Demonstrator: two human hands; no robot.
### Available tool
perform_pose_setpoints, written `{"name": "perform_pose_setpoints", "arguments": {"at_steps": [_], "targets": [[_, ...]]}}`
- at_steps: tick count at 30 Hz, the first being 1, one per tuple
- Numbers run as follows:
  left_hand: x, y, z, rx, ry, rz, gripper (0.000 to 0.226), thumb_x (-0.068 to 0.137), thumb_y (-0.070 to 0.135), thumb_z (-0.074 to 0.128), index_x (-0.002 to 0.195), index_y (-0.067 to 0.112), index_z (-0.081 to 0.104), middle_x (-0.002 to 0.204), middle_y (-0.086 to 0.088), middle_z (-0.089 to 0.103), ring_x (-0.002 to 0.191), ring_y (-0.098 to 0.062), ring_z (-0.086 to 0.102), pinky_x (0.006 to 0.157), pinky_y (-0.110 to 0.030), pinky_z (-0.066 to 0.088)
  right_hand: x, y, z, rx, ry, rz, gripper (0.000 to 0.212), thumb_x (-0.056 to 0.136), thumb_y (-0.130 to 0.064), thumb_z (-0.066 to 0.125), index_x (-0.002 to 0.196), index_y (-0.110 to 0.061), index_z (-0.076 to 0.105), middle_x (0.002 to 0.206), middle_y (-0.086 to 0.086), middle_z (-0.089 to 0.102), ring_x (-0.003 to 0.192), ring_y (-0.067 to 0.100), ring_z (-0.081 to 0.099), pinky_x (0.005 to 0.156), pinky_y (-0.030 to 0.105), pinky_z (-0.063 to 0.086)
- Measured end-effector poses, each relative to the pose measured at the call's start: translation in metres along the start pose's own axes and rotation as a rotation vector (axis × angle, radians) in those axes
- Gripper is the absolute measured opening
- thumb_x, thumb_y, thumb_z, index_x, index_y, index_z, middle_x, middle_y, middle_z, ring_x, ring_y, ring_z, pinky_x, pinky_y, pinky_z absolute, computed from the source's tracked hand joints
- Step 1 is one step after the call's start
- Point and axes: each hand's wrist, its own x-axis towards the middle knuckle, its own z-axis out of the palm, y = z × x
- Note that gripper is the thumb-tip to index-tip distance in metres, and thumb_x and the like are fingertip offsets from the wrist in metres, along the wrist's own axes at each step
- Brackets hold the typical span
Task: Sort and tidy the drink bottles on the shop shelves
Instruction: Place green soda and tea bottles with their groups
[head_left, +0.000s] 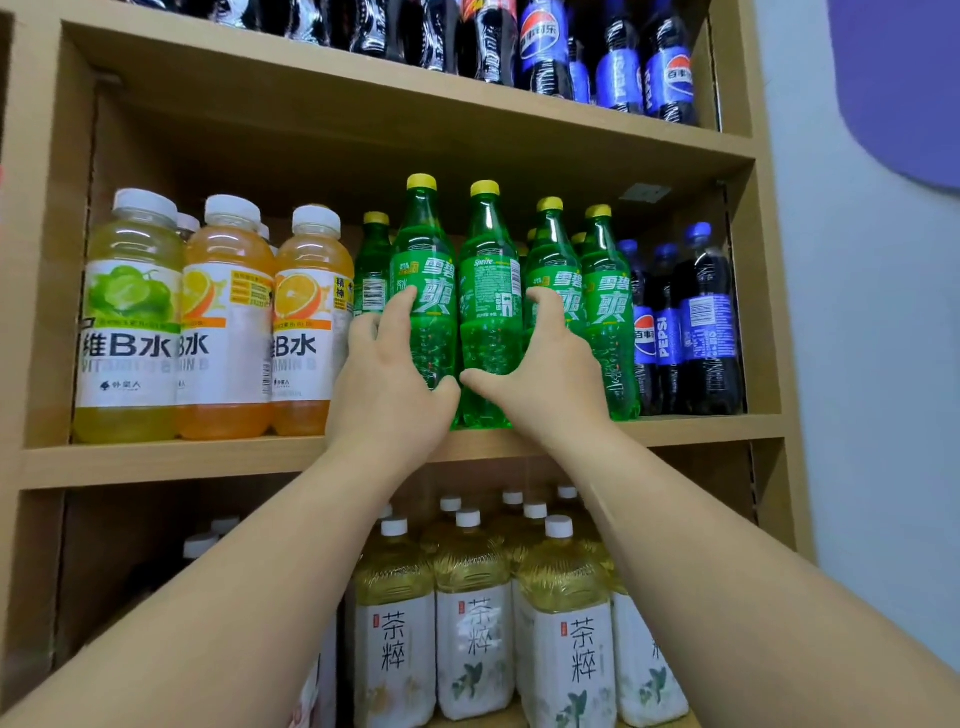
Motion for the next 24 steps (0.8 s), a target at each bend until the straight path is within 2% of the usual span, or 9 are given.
{"name": "perform_pose_setpoints", "arguments": {"at_steps": [3,6,9,12,15,19,21,24], "targets": [[-0.0004,0.0002,-0.0004,-0.005,0.008,-0.002,0.09,0.087,0.027,0.073,0.159,0.033,0.019,0.151,-0.003,0.033,0.132,-0.019,0.042,0.107,-0.036,0.038,0.0015,0.0022,-0.0044,0.11,-0.089,0.042,0.092,0.081,-0.039,0.081,0.151,-0.026,0.023,0.104,0.001,0.061,0.089,0.023,0.062,0.074,0.034,0.046],[-0.0005,0.0009,-0.0002,0.001,0.001,0.007,0.09,0.088,0.027,0.073,0.159,0.033,0.018,0.151,-0.003,0.033,0.128,-0.018,0.043,0.106,-0.035,0.037,0.0011,-0.0004,-0.0039,0.088,-0.121,0.034,0.086,0.083,-0.039,0.076,0.15,-0.025,0.024,0.095,-0.001,0.061,0.078,0.019,0.062,0.067,0.034,0.046],[0.0,0.0001,0.0001,0.0,-0.001,0.002,0.095,0.087,0.029,0.075,0.16,0.034,0.014,0.153,-0.004,0.032,0.136,-0.021,0.038,0.109,-0.037,0.037,0.0022,-0.0055,-0.0028,-0.056,-0.051,-0.001,0.089,0.08,-0.054,0.076,0.149,-0.023,0.027,0.094,-0.002,0.06,0.084,0.024,0.062,0.068,0.033,0.045],[0.0012,-0.0016,0.0003,0.011,-0.008,0.007,0.097,0.087,0.033,0.076,0.16,0.033,0.013,0.156,-0.004,0.031,0.141,-0.021,0.035,0.112,-0.037,0.035,0.0049,-0.0039,-0.0028,-0.12,0.011,-0.025,0.101,0.071,-0.068,0.079,0.147,-0.025,0.027,0.102,0.003,0.065,0.089,0.028,0.064,0.07,0.036,0.051],[0.0021,-0.0028,0.0004,0.019,-0.028,-0.004,0.099,0.085,0.036,0.078,0.16,0.036,0.013,0.155,-0.005,0.032,0.141,-0.022,0.036,0.112,-0.038,0.037,0.0069,-0.0034,-0.0043,-0.091,-0.019,0.005,0.099,0.074,-0.058,0.083,0.148,-0.026,0.025,0.106,0.005,0.066,0.094,0.03,0.066,0.075,0.037,0.053],[0.0023,-0.004,0.0004,0.009,-0.049,-0.007,0.102,0.081,0.034,0.079,0.159,0.037,0.014,0.151,-0.006,0.036,0.138,-0.023,0.039,0.11,-0.038,0.038,0.0079,-0.0037,-0.0029,-0.014,-0.123,0.022,0.087,0.085,-0.037,0.075,0.153,-0.021,0.023,0.084,-0.005,0.058,0.08,0.024,0.065,0.068,0.033,0.046],[0.0024,-0.0039,0.0001,-0.006,-0.062,-0.01,0.102,0.079,0.031,0.078,0.159,0.039,0.015,0.149,-0.005,0.037,0.136,-0.022,0.039,0.108,-0.037,0.038,0.0072,-0.0031,-0.0003,0.01,-0.141,0.039,0.085,0.088,-0.037,0.071,0.155,-0.02,0.021,0.083,-0.003,0.059,0.077,0.023,0.065,0.066,0.034,0.046],[0.0025,-0.0039,-0.0006,-0.034,-0.07,-0.015,0.102,0.077,0.028,0.077,0.158,0.041,0.017,0.149,-0.004,0.037,0.136,-0.021,0.04,0.107,-0.037,0.038,0.0048,-0.0041,0.0011,-0.087,-0.066,-0.005,0.086,0.087,-0.049,0.072,0.152,-0.019,0.026,0.089,-0.004,0.058,0.085,0.023,0.063,0.069,0.033,0.044]]}}
